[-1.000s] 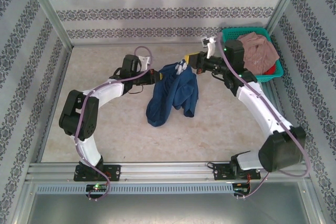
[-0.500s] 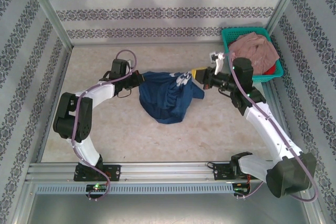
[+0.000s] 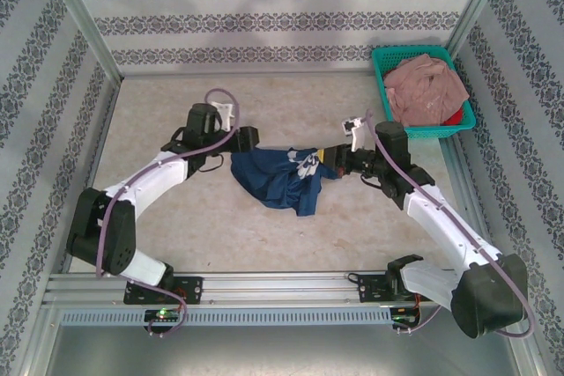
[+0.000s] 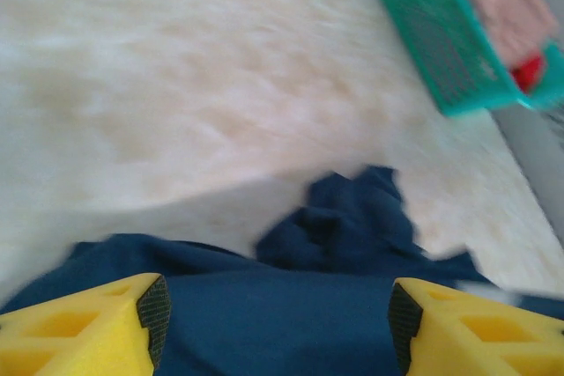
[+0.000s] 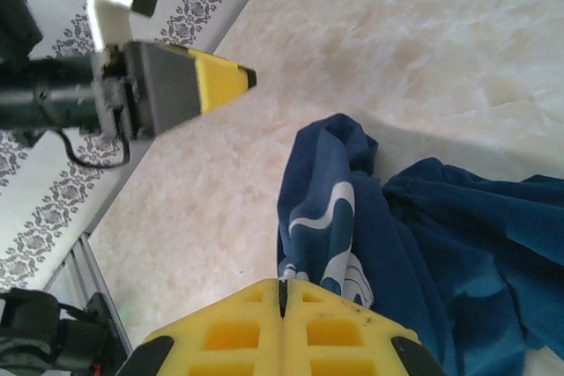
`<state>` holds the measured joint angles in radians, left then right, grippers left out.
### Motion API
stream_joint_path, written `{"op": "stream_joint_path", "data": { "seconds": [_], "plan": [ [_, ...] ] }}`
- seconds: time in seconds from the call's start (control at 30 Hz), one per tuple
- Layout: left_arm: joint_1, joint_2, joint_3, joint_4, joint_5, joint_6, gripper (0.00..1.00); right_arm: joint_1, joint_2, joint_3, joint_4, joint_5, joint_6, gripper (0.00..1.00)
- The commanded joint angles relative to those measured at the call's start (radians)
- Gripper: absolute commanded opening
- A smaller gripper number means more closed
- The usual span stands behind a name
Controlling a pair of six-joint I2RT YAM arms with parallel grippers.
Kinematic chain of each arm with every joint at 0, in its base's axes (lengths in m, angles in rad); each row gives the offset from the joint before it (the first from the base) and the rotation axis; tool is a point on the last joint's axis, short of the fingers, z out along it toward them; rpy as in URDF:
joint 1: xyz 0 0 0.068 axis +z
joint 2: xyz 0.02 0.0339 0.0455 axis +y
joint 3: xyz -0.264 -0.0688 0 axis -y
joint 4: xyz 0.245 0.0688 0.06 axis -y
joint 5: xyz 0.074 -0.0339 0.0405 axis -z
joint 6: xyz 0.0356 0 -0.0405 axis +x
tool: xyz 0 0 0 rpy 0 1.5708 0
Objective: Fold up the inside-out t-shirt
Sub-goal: Turn the T-shirt inside out at the center of the table.
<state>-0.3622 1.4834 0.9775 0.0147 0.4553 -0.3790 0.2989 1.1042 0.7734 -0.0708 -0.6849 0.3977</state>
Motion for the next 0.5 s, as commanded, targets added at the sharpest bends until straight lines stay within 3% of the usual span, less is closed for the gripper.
{"op": "stream_joint_path", "data": {
  "seconds": [0.0, 0.1, 0.3, 0.37, 0.47],
  "plan": [
    [-0.1, -0.075, -0.016, 0.042, 0.116, 0.157, 0.72, 0.048, 0.031, 0.089, 0.057, 0.03, 0.083, 0.0],
    [-0.182, -0.118, -0.033, 0.058, 0.123, 0.223, 0.76, 0.083, 0.063, 0.13, 0.081, 0.035, 0.151, 0.0],
    [-0.235, -0.058, 0.048, 0.092, 0.104, 0.226, 0.75, 0.131, 0.101, 0.202, 0.109, 0.05, 0.241, 0.0],
    [-0.239, -0.009, 0.085, 0.108, 0.102, 0.213, 0.7, 0.136, 0.105, 0.203, 0.133, 0.054, 0.273, 0.0],
    [-0.239, 0.052, 0.125, 0.148, 0.069, 0.175, 0.53, 0.144, 0.114, 0.203, 0.137, 0.06, 0.29, 0.0]
  ]
}}
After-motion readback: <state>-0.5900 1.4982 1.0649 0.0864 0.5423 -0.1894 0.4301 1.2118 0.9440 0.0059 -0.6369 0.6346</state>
